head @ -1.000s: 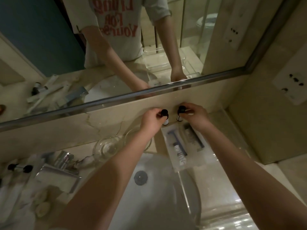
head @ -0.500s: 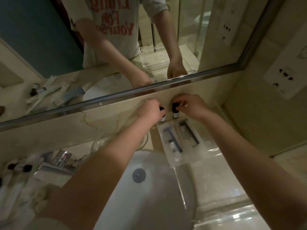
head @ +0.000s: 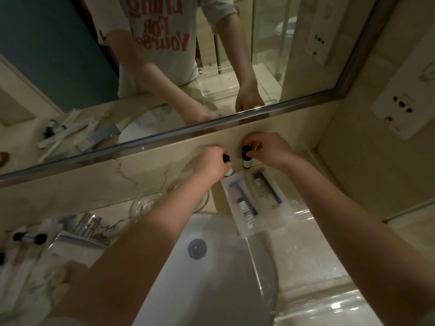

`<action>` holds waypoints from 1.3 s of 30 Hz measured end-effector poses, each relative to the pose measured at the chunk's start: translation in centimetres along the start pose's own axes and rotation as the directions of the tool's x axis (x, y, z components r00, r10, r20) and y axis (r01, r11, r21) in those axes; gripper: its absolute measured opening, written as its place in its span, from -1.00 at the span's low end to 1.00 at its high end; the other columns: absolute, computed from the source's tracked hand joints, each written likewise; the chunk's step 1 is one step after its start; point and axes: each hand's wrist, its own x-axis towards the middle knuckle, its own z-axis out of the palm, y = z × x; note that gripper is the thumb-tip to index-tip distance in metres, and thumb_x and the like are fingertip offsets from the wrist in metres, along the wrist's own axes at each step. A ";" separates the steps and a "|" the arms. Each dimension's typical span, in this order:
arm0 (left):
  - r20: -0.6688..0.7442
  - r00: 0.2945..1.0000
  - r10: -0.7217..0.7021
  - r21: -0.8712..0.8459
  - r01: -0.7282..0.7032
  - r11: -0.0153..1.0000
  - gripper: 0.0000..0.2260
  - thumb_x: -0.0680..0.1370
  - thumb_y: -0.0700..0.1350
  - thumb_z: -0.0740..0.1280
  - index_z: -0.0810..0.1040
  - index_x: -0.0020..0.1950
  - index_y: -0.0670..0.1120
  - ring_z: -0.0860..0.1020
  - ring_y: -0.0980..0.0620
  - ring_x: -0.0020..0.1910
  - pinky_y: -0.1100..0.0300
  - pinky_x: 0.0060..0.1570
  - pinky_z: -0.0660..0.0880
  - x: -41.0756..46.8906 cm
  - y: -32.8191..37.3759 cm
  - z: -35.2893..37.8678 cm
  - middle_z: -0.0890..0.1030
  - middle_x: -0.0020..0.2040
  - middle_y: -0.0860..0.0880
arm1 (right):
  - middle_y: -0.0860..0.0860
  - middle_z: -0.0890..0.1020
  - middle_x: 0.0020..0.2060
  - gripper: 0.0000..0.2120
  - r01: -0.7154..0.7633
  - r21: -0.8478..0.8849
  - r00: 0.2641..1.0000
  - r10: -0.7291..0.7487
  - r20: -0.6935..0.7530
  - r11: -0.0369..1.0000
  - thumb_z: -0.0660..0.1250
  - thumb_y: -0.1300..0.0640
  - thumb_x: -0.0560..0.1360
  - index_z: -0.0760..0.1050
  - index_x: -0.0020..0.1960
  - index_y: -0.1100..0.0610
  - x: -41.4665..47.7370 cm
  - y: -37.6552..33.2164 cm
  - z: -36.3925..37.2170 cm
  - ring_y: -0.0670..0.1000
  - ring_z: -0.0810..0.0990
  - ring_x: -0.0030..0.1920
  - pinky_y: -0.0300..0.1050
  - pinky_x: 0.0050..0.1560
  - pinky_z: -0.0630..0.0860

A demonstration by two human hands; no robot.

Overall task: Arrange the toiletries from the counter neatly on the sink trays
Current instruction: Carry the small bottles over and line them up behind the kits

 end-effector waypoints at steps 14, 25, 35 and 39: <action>-0.048 0.999 0.020 -0.063 -0.023 0.998 -0.69 0.49 -0.18 0.36 0.54 0.23 -0.15 0.56 -0.13 0.12 0.10 0.12 0.49 0.2 -0.1 -0.9 0.61 0.13 -0.17 | 0.01 0.61 0.08 -0.76 0.074 -0.277 0.997 -0.061 0.054 0.958 0.31 0.08 0.47 0.54 0.13 0.01 0.4 -1.8 0.8 0.10 0.58 0.05 0.03 0.05 0.54; -0.066 0.998 -0.014 -0.145 0.004 0.989 -0.75 0.49 -0.18 0.36 0.58 0.16 -0.18 0.58 -0.09 0.01 0.16 0.01 0.47 -0.4 -0.2 -0.6 0.63 0.02 -0.16 | 0.00 0.63 0.07 -0.75 0.028 -0.215 0.999 -0.024 0.021 0.976 0.35 0.09 0.44 0.56 0.12 0.00 0.3 -1.3 0.5 0.07 0.59 0.03 0.00 0.05 0.54; -0.091 0.996 -0.008 -0.144 -0.005 0.990 -0.76 0.47 -0.19 0.38 0.60 0.13 -0.17 0.60 -0.12 -0.03 0.12 0.00 0.50 -0.3 -0.5 -0.4 0.65 -0.04 -0.17 | 0.00 0.64 0.02 -0.78 0.014 -0.163 1.000 -0.011 0.020 0.986 0.35 0.07 0.45 0.55 0.09 0.01 0.3 -1.2 0.9 0.06 0.59 -0.03 -0.01 0.01 0.55; -0.086 0.996 -0.005 -0.137 -0.007 0.991 -0.75 0.47 -0.18 0.38 0.60 0.13 -0.19 0.59 -0.14 -0.02 0.07 0.03 0.53 -0.3 -0.5 -0.4 0.64 -0.04 -0.19 | -0.02 0.64 0.01 -0.78 0.007 -0.125 1.000 -0.005 0.012 0.992 0.36 0.07 0.45 0.56 0.09 0.02 0.3 -1.1 1.0 0.04 0.59 -0.04 0.00 0.01 0.56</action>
